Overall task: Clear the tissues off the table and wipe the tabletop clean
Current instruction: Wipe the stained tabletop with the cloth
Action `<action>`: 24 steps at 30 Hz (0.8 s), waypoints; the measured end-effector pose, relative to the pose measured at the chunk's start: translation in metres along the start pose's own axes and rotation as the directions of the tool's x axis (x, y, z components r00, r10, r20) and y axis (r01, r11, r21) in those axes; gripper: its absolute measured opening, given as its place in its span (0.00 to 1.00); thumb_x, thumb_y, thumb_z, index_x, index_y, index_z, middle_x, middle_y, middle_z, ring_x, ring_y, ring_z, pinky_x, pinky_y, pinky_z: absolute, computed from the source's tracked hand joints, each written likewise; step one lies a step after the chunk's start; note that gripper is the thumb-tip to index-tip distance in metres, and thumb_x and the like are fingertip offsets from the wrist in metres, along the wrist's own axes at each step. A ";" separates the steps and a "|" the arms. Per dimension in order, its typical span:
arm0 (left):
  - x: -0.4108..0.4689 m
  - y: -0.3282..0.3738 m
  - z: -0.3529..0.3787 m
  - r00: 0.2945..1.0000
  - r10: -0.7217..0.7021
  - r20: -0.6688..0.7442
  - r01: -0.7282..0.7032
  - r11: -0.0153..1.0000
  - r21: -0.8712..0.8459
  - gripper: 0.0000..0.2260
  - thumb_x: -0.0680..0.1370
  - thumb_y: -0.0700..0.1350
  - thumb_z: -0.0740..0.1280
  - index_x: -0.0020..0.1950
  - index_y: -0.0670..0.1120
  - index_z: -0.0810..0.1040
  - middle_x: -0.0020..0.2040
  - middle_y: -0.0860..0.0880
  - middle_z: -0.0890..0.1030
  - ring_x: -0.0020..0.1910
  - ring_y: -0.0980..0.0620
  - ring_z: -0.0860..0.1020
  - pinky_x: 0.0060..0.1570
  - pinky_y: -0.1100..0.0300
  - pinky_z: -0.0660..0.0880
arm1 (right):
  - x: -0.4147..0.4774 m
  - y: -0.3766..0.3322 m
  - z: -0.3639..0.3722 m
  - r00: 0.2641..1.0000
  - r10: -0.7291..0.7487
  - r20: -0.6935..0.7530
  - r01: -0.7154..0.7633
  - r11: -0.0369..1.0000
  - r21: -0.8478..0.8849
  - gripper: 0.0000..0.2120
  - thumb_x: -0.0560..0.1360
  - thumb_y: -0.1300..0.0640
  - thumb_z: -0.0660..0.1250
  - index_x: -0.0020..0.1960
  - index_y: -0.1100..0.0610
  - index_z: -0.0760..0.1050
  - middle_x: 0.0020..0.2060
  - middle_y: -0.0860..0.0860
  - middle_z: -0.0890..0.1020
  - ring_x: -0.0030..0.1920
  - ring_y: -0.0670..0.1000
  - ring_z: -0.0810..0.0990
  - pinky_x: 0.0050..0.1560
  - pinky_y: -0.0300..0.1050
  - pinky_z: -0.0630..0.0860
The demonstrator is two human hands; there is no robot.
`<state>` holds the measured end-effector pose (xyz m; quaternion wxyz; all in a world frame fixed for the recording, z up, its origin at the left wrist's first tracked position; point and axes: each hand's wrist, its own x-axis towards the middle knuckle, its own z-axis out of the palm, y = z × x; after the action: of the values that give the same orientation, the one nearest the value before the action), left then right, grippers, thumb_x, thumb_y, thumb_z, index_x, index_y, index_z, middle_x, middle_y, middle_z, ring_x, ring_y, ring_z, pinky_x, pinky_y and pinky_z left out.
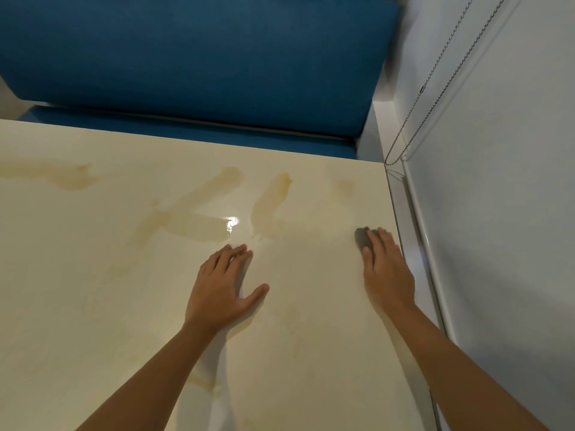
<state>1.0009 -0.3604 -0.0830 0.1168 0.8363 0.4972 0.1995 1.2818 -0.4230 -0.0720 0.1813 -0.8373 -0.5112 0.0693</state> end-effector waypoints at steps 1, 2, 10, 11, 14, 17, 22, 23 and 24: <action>0.000 0.000 0.000 1.000 -0.003 0.002 0.003 1.000 0.001 0.29 0.69 0.64 0.62 0.63 0.47 0.75 0.64 0.52 0.74 0.67 0.50 0.67 0.62 0.54 0.66 | 0.008 -0.006 0.003 0.998 0.057 -0.013 -0.057 0.998 -0.015 0.21 0.81 0.55 0.51 0.73 0.56 0.60 0.74 0.52 0.61 0.74 0.50 0.56 0.71 0.47 0.57; 0.000 0.000 0.000 1.000 -0.005 0.003 0.005 1.000 0.000 0.29 0.69 0.64 0.62 0.63 0.47 0.75 0.64 0.52 0.74 0.67 0.50 0.67 0.62 0.53 0.66 | 0.013 -0.014 0.006 0.995 0.101 -0.019 -0.102 0.994 -0.026 0.21 0.81 0.55 0.50 0.74 0.58 0.59 0.74 0.53 0.60 0.74 0.52 0.55 0.72 0.49 0.57; -0.003 -0.001 0.001 0.998 -0.018 0.060 0.016 0.999 0.042 0.30 0.71 0.65 0.59 0.65 0.47 0.73 0.66 0.52 0.73 0.68 0.49 0.66 0.64 0.53 0.65 | -0.019 -0.033 0.022 0.962 -0.268 0.048 0.271 0.962 -0.043 0.23 0.79 0.48 0.49 0.71 0.54 0.66 0.70 0.50 0.67 0.71 0.49 0.64 0.67 0.43 0.66; -0.004 -0.002 0.001 0.998 -0.010 0.059 0.007 0.999 0.049 0.30 0.71 0.65 0.58 0.65 0.47 0.73 0.67 0.52 0.73 0.68 0.49 0.66 0.64 0.53 0.65 | -0.021 -0.024 0.016 0.953 -0.294 0.069 0.297 0.955 -0.027 0.24 0.79 0.46 0.47 0.71 0.52 0.65 0.71 0.47 0.66 0.71 0.46 0.62 0.67 0.41 0.65; 0.003 -0.005 -0.002 1.000 -0.005 0.028 0.005 1.000 -0.005 0.27 0.71 0.63 0.60 0.61 0.48 0.76 0.63 0.52 0.75 0.64 0.51 0.68 0.60 0.52 0.69 | -0.017 0.006 0.002 0.965 -0.257 0.058 0.256 0.966 0.022 0.25 0.78 0.44 0.45 0.72 0.49 0.63 0.72 0.43 0.62 0.71 0.40 0.58 0.67 0.37 0.60; 0.021 -0.013 -0.009 0.999 0.034 -0.011 -0.034 0.999 0.001 0.25 0.71 0.60 0.60 0.59 0.45 0.78 0.61 0.51 0.77 0.62 0.52 0.69 0.60 0.58 0.66 | 0.005 0.022 0.000 0.994 -0.107 0.014 0.107 0.994 0.030 0.21 0.81 0.50 0.50 0.73 0.51 0.62 0.73 0.46 0.61 0.73 0.45 0.58 0.69 0.43 0.61; 0.032 -0.023 -0.003 0.997 -0.075 0.012 0.074 0.995 0.066 0.30 0.71 0.64 0.56 0.64 0.45 0.75 0.65 0.50 0.74 0.67 0.47 0.68 0.65 0.52 0.64 | 0.045 0.002 0.007 0.998 0.033 -0.049 -0.036 0.997 -0.069 0.21 0.81 0.57 0.51 0.73 0.60 0.61 0.72 0.57 0.63 0.73 0.55 0.58 0.72 0.51 0.59; 0.032 -0.022 -0.001 0.996 -0.089 0.010 0.088 0.993 0.077 0.30 0.71 0.64 0.56 0.64 0.46 0.74 0.66 0.51 0.74 0.67 0.48 0.67 0.66 0.52 0.64 | 0.050 -0.006 0.009 0.997 0.068 -0.043 -0.071 0.995 -0.071 0.21 0.81 0.56 0.51 0.73 0.60 0.59 0.73 0.58 0.61 0.74 0.56 0.57 0.72 0.51 0.58; 0.032 -0.021 0.000 0.995 -0.099 0.005 0.098 0.992 0.082 0.30 0.70 0.64 0.56 0.65 0.47 0.74 0.66 0.52 0.73 0.68 0.49 0.67 0.66 0.52 0.63 | 0.055 -0.013 0.013 0.996 0.084 -0.037 -0.087 0.993 -0.076 0.22 0.82 0.56 0.50 0.74 0.60 0.58 0.73 0.58 0.60 0.74 0.56 0.55 0.73 0.50 0.55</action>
<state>0.9980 -0.3217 -0.0840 0.0942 0.8156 0.5452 0.1692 1.2926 -0.3663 -0.0754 0.1545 -0.8658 -0.4740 0.0429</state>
